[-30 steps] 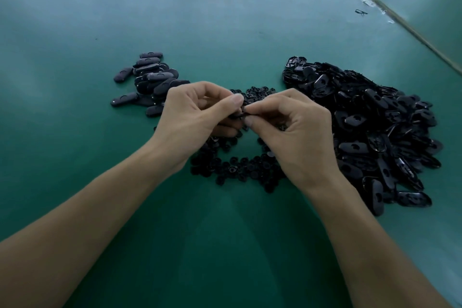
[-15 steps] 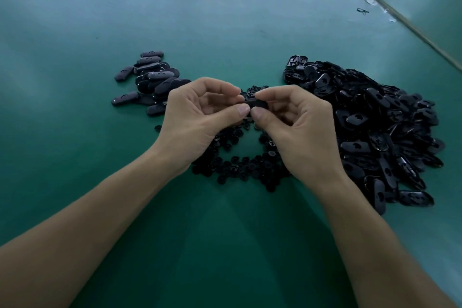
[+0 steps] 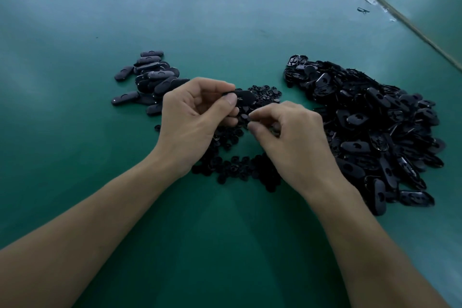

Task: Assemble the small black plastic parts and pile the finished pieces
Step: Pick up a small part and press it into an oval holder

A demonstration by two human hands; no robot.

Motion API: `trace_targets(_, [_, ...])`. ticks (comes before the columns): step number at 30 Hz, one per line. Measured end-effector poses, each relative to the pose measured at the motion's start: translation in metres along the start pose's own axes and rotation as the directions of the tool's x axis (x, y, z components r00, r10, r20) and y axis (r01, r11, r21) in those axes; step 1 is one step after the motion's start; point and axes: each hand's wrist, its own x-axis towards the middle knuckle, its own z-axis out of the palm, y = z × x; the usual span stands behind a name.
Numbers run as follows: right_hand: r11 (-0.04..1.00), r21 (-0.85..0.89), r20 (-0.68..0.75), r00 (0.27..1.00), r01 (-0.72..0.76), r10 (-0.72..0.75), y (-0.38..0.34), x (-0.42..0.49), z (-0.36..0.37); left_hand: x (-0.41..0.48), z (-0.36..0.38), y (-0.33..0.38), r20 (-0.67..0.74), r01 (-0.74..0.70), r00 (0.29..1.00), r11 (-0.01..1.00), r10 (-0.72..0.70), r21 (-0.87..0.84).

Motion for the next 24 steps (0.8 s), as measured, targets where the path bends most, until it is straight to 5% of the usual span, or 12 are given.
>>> trace_targets(5, [0.976, -0.202, 0.155, 0.986, 0.087, -0.056, -0.009, -0.003, 0.006, 0.0, 0.001, 0.0, -0.025, -0.01, 1.0, 0.999, 0.009, -0.036])
trace_targets(12, [0.977, -0.214, 0.128, 0.992, 0.022, 0.005, -0.01, 0.0, 0.01, -0.001, 0.001, 0.0, -0.026, 0.001, 1.0, 0.999, -0.002, -0.04])
trace_targets(18, [0.999, -0.004, -0.034, 0.999, -0.032, 0.032, -0.01, 0.0, 0.005, -0.002, 0.001, -0.001, -0.033, 0.005, 0.999, 1.0, -0.005, -0.025])
trace_targets(24, [0.998, 0.031, -0.075, 0.996, -0.05, 0.052, -0.003, -0.001, -0.003, -0.003, 0.001, -0.004, -0.009, 0.014, 1.0, 1.0, -0.014, 0.0])
